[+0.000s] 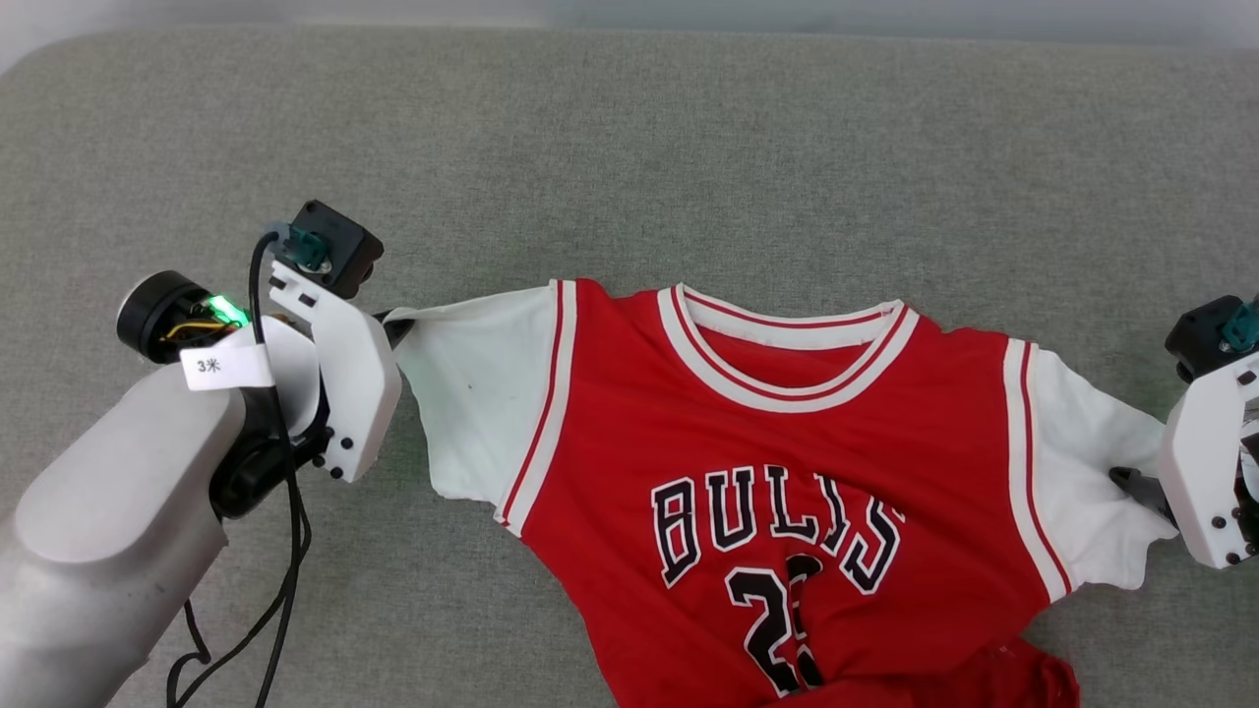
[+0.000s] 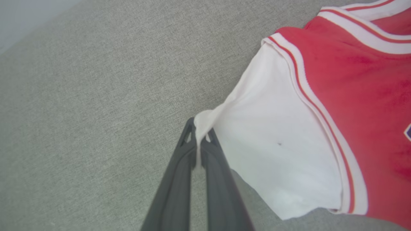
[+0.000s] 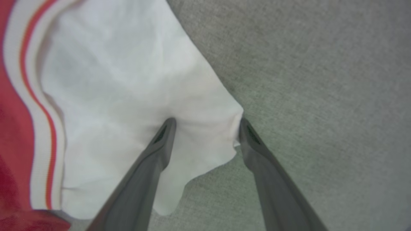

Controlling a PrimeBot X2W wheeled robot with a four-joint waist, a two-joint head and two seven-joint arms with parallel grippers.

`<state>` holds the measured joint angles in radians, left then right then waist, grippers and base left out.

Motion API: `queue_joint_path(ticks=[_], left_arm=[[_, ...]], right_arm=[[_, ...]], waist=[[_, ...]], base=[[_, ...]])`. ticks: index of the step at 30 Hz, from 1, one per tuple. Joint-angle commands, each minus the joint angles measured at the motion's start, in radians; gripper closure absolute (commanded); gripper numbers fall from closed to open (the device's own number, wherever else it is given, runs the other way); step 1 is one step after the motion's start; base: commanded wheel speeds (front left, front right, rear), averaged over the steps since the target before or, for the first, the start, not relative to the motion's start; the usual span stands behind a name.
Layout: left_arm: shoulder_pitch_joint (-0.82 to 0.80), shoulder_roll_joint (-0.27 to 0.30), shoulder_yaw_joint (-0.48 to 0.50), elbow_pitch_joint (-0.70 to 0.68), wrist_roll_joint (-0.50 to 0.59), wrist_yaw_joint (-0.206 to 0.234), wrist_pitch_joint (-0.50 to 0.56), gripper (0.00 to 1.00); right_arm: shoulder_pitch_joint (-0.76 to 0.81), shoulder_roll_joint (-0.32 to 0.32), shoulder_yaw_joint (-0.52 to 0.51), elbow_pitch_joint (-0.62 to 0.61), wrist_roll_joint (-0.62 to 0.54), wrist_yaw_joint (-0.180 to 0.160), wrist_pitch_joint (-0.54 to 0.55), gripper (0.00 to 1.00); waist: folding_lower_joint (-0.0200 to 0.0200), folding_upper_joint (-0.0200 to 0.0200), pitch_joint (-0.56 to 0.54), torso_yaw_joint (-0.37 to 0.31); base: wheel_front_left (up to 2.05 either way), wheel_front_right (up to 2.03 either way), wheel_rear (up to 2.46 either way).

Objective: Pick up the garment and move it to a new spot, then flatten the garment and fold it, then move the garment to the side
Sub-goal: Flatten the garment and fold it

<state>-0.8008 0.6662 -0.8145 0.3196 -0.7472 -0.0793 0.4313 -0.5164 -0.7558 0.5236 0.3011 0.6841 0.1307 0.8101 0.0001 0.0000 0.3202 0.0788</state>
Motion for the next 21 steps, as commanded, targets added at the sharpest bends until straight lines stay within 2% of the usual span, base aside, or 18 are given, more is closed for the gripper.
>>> queue_joint_path(ticks=[1, 5, 6, 7, 12, 21], left_arm=[[-0.015, -0.002, -0.001, 0.002, 0.003, -0.005, -0.007, 1.00], [-0.022, -0.005, -0.004, 0.011, 0.005, -0.006, -0.012, 1.00], [-0.022, -0.006, -0.005, 0.014, 0.004, -0.006, -0.014, 1.00], [-0.020, -0.007, -0.006, 0.018, 0.003, -0.006, -0.015, 1.00], [0.002, -0.011, -0.011, 0.037, -0.004, -0.009, -0.032, 1.00], [0.018, 0.016, 0.003, 0.002, 0.015, 0.000, -0.107, 1.00]], right_arm=[[0.016, 0.020, 0.056, 0.028, 0.016, 0.000, 0.011, 0.00], [0.022, 0.020, 0.120, 0.072, 0.054, 0.001, -0.004, 0.00], [0.017, 0.019, 0.131, 0.078, 0.058, 0.001, -0.013, 0.58], [0.008, 0.016, 0.141, 0.083, 0.063, 0.001, -0.024, 1.00], [-0.059, -0.004, 0.132, 0.089, 0.090, -0.001, -0.134, 1.00], [-0.122, -0.043, 0.096, 0.040, 0.039, -0.001, -0.396, 1.00]], waist=[[-0.0001, 0.0000, 0.012, 0.007], [-0.0001, 0.0000, 0.017, 0.004], [-0.0001, 0.0000, 0.016, 0.002], [-0.0001, 0.0000, 0.013, 0.000], [-0.0001, 0.0000, -0.027, -0.010], [-0.0001, 0.0000, -0.173, -0.029]], base=[[0.00, 0.00, 0.00], [0.00, 0.00, 0.00], [0.00, 0.00, 0.00], [0.00, 0.00, 0.00], [0.00, 0.00, 0.00], [0.00, 0.00, 0.00]])
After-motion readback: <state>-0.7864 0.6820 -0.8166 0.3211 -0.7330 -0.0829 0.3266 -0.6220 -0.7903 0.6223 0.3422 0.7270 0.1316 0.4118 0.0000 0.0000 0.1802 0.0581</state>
